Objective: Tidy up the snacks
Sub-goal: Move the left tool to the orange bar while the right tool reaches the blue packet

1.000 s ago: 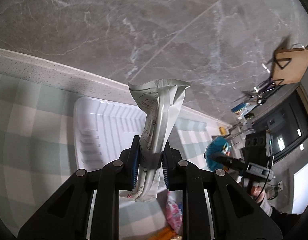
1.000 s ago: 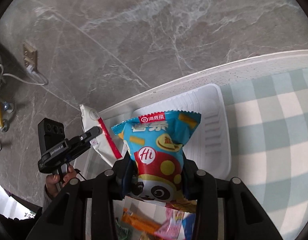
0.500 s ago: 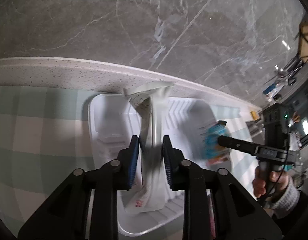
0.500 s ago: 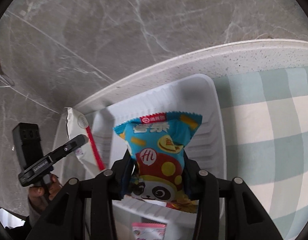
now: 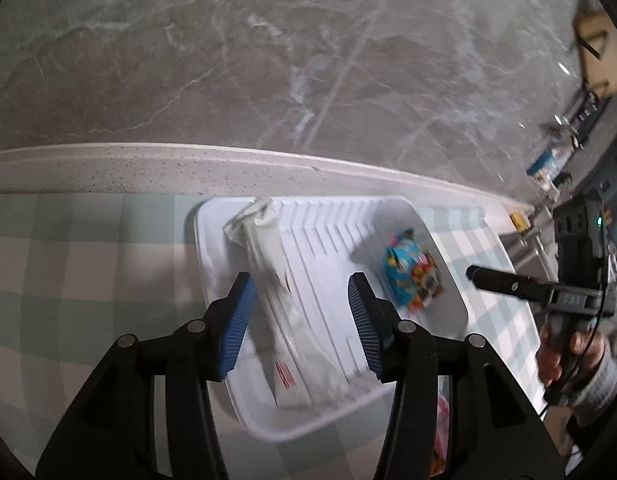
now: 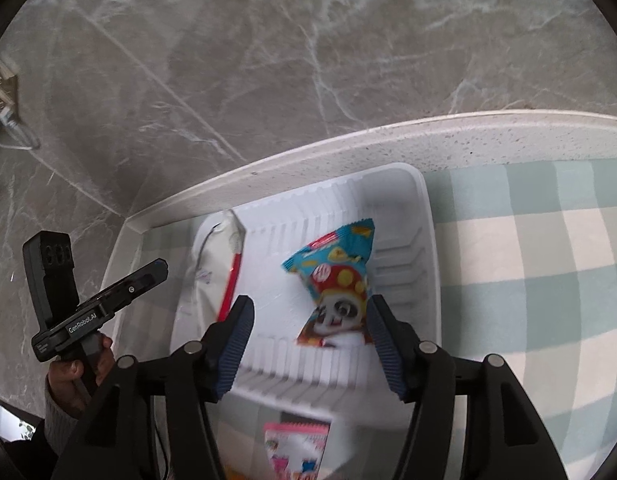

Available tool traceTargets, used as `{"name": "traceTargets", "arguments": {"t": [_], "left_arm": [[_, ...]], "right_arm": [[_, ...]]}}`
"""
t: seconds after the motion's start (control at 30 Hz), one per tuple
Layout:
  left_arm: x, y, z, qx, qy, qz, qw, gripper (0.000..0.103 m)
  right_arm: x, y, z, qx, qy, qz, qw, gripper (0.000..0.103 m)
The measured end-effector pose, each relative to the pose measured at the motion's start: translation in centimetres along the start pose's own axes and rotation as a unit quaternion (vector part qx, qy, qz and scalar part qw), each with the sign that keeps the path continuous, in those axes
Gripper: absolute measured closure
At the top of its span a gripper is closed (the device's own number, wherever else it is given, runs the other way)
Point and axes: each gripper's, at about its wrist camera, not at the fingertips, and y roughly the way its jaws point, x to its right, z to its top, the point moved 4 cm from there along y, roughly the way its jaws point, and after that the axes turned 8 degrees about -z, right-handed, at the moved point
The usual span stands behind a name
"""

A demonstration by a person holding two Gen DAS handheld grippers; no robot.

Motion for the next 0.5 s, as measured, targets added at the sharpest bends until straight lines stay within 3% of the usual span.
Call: {"name": "traceTargets", "arguments": {"t": [0.17, 0.27, 0.4, 0.5], "left_arm": [[3.0, -1.6, -3.3, -0.022, 0.056, -0.002, 0.9982, 0.056], [4.8, -2.3, -5.9, -0.055, 0.100, -0.020, 0.9933, 0.056], [7.4, -2.9, -9.7, -0.100, 0.162, -0.037, 0.9811, 0.056], [9.3, -2.9, -12.6, -0.135, 0.211, -0.048, 0.9670, 0.056]], "right_arm": [[-0.1, -3.6, -2.3, 0.015, -0.017, -0.002, 1.000, 0.037], [0.0, -5.3, -4.3, 0.016, -0.039, -0.014, 0.999, 0.035], [0.0, -6.3, -7.9, -0.001, -0.078, -0.040, 0.996, 0.034], [0.3, -6.1, -10.6, -0.024, -0.111, -0.063, 0.992, 0.034]]}}
